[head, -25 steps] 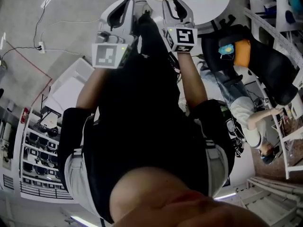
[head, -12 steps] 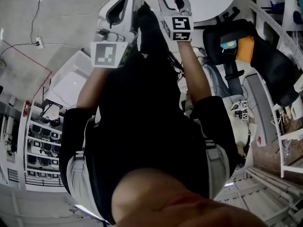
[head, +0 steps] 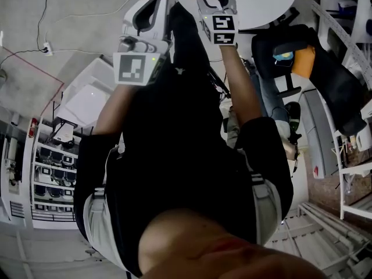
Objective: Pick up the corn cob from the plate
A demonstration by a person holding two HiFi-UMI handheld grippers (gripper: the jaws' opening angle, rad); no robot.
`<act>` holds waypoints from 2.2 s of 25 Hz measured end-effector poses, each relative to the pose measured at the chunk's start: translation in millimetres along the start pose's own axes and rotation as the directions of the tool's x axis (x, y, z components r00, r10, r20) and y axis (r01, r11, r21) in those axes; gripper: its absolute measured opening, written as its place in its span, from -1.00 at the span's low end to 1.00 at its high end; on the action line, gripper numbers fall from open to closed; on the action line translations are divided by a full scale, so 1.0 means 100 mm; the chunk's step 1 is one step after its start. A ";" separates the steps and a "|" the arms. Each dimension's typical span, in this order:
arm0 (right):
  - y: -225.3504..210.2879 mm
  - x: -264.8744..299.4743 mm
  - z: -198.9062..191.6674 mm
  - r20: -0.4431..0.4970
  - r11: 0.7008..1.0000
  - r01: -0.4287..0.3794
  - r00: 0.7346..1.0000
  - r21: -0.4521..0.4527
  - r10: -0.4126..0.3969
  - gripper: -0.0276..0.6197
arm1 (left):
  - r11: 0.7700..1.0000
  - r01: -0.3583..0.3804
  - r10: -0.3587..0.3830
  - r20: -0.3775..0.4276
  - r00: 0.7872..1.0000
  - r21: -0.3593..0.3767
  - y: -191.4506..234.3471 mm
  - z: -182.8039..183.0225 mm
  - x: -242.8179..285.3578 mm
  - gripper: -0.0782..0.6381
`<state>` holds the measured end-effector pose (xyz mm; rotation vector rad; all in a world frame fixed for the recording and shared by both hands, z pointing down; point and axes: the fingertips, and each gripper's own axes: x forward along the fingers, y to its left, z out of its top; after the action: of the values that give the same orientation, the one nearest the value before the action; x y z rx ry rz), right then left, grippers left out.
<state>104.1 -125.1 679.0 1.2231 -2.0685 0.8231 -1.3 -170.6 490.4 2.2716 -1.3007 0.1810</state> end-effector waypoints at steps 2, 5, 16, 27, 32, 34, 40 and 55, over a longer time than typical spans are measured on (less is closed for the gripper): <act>0.00 0.06 -0.03 -0.010 1.000 -0.004 1.000 -0.004 0.004 -0.25 | 1.000 0.000 0.000 -0.008 1.000 -0.003 0.04 -0.06 0.06 -0.76; -0.01 0.13 -0.11 -0.035 1.000 -0.014 0.999 0.002 0.014 -0.20 | 1.000 0.004 -0.004 -0.018 1.000 -0.005 0.06 -0.13 0.17 -0.76; -0.01 0.34 -0.27 -0.089 0.998 -0.042 0.995 -0.039 0.039 -0.04 | 1.000 -0.004 0.004 -0.032 0.999 0.001 0.12 -0.21 0.47 -0.76; -0.10 0.52 -0.33 -0.109 0.991 -0.028 0.994 -0.127 0.014 0.03 | 1.000 0.001 -0.001 -0.052 0.999 -0.003 0.10 -0.33 0.61 -0.76; -0.15 0.59 -0.35 -0.137 0.986 -0.026 0.991 -0.165 0.003 0.06 | 1.000 0.003 -0.004 -0.061 0.998 -0.007 0.07 -0.37 0.64 -0.76; -0.15 0.62 -0.37 -0.144 0.983 -0.030 0.990 -0.179 0.004 0.06 | 1.000 0.005 -0.005 -0.062 0.998 -0.006 0.06 -0.38 0.65 -0.76; -0.11 0.71 -0.43 -0.183 0.956 -0.049 0.983 -0.289 -0.005 0.06 | 1.000 0.007 -0.008 -0.076 0.997 -0.009 0.04 -0.42 0.68 -0.76; -0.08 0.69 -0.39 -0.151 0.984 -0.026 0.988 -0.175 -0.001 -0.11 | 1.000 0.010 -0.010 -0.074 0.997 -0.005 0.01 -0.43 0.59 -0.76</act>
<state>90.4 -135.9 756.8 1.0219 -1.9815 0.6989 34.9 -195.1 549.2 2.2450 -1.2498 0.2560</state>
